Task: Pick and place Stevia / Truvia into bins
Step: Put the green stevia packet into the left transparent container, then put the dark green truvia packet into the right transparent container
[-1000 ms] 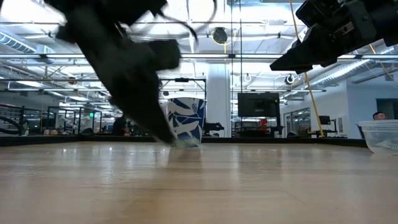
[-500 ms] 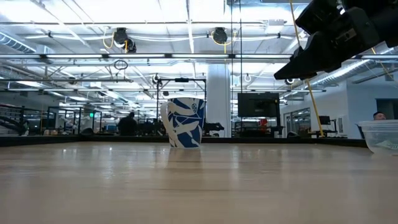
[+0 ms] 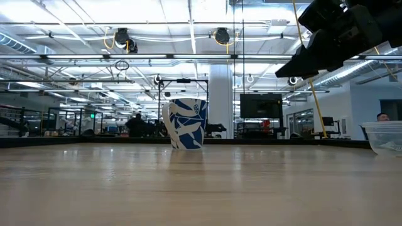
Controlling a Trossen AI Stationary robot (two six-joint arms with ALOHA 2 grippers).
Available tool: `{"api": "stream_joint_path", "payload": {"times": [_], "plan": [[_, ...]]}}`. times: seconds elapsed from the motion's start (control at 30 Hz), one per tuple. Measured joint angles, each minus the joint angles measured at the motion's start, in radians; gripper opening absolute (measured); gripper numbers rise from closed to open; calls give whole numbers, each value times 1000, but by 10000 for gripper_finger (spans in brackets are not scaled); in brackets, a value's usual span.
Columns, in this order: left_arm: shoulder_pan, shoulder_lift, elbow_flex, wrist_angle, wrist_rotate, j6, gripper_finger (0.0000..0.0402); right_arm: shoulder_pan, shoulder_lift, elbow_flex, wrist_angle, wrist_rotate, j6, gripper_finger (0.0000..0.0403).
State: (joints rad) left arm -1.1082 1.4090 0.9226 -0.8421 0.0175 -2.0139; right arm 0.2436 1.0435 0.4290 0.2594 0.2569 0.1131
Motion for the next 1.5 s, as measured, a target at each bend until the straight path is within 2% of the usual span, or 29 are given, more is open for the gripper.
{"api": "stream_joint_path", "payload": {"times": [0.13, 0.3, 0.53, 0.77, 0.9, 1.03, 1.1, 1.27, 1.5], "plan": [[12, 0, 0, -1, -46, 22, 31, 0, 0, 0, 30, 0, -23, 73], [27, 0, -12, -8, -46, 22, 71, 0, 0, 0, 28, 1, -54, 73], [38, 0, -52, -8, -36, 21, 103, 0, 0, 0, 28, 2, -54, 73], [105, 0, -53, 29, -44, 63, 112, 0, 1, 0, 35, 3, -104, 73], [173, -4, -49, 83, -3, 108, 113, 1, 24, 0, 105, -3, -118, 73], [245, -13, -49, 154, 86, 209, 113, 1, 66, 0, 192, -117, -118, 73], [275, -20, -49, 189, 86, 246, 113, 4, 93, 0, 245, -175, -118, 73], [340, -62, -48, 278, -25, 442, 113, 37, 169, 0, 377, -232, -157, 83], [417, -131, -48, 452, -220, 859, 113, 109, 237, 76, 391, -231, -250, 143]]}}
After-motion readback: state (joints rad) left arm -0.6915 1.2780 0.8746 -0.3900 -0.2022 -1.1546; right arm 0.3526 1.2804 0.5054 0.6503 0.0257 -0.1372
